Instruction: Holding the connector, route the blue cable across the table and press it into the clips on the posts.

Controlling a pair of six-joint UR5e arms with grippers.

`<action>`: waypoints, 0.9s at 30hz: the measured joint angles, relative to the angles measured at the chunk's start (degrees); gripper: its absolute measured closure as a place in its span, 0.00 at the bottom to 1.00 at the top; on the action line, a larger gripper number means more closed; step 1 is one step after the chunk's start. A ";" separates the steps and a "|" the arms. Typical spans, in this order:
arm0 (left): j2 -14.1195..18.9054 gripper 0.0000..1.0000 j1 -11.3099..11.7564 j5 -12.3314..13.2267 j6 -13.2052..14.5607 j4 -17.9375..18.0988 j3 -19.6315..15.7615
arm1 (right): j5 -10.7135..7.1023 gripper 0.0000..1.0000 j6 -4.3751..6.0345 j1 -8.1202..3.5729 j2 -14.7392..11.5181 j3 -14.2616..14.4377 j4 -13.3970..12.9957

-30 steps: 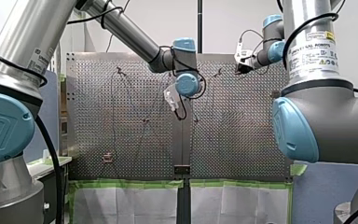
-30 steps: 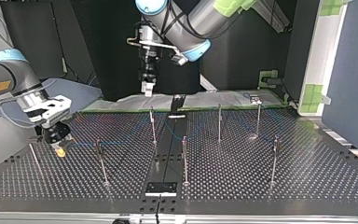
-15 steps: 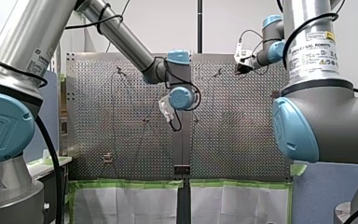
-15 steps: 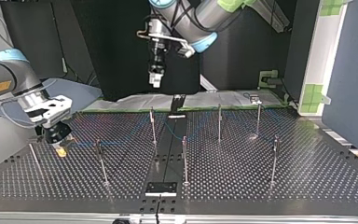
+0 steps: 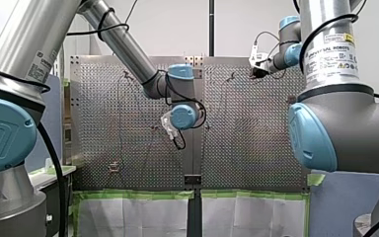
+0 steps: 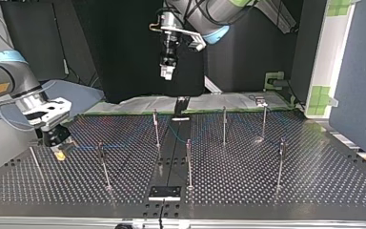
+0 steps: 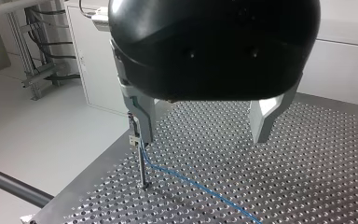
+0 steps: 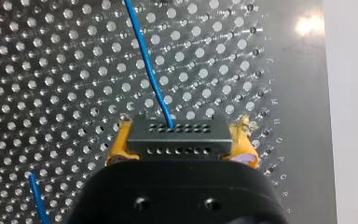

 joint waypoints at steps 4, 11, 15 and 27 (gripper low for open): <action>0.01 0.00 0.00 0.00 0.00 1.89 -1.89 | 0.00 1.00 0.01 -0.17 0.00 0.00 0.00; 0.01 0.00 0.00 0.00 0.00 5.70 -5.70 | 0.01 1.00 0.01 -0.20 0.00 0.03 -0.05; 0.00 0.00 0.00 0.00 0.00 7.55 -7.54 | 0.00 1.00 0.01 -0.14 0.00 0.02 -0.03; -0.01 0.00 0.01 0.00 0.00 13.33 -13.34 | -0.02 1.00 -0.02 -0.19 0.00 0.04 0.07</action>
